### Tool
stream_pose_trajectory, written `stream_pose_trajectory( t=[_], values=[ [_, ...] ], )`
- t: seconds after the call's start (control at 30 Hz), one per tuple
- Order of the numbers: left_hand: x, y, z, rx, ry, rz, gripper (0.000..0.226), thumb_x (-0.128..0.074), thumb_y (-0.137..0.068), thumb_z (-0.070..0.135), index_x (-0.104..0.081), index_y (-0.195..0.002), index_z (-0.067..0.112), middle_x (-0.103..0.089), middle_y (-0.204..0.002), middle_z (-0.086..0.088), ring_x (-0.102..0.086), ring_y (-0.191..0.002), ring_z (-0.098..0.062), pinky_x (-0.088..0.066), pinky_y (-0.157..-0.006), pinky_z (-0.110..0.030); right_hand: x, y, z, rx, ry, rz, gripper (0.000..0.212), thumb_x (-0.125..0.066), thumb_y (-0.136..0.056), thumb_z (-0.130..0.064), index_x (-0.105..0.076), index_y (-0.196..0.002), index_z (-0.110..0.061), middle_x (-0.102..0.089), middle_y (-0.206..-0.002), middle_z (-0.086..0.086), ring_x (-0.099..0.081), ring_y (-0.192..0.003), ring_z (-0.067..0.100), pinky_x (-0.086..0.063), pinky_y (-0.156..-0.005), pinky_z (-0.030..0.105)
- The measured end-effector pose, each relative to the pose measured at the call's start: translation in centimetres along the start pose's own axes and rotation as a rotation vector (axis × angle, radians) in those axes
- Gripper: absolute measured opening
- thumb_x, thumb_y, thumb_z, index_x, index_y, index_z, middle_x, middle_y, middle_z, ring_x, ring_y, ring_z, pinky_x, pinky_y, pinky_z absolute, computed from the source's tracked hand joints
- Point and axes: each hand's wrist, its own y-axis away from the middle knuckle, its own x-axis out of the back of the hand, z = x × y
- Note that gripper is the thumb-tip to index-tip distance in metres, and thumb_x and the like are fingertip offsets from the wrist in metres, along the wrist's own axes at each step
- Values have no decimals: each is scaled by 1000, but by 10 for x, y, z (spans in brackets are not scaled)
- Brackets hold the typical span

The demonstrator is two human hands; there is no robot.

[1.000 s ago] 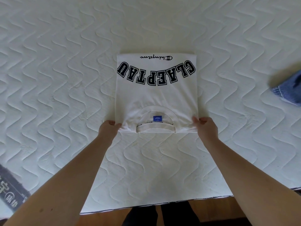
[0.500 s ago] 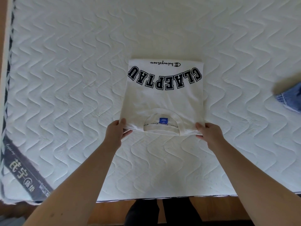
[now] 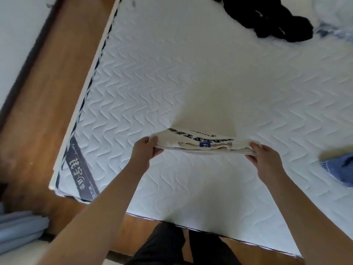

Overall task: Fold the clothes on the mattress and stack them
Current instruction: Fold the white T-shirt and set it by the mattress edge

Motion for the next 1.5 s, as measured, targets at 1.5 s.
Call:
stream_pose_trajectory(
  t=[1.5],
  values=[
    [358,-46,-124,340,720,682,17,-65,-91,22,-63,-90,5,-71,-97,-13,-70,-86,-22,-58,-81,-34,-627,42,128,331,1121,-677,13,-57,-88,-8,-67,-88,0,-63,-86,17,-63,-80,30,-55,-91,48]
  ],
)
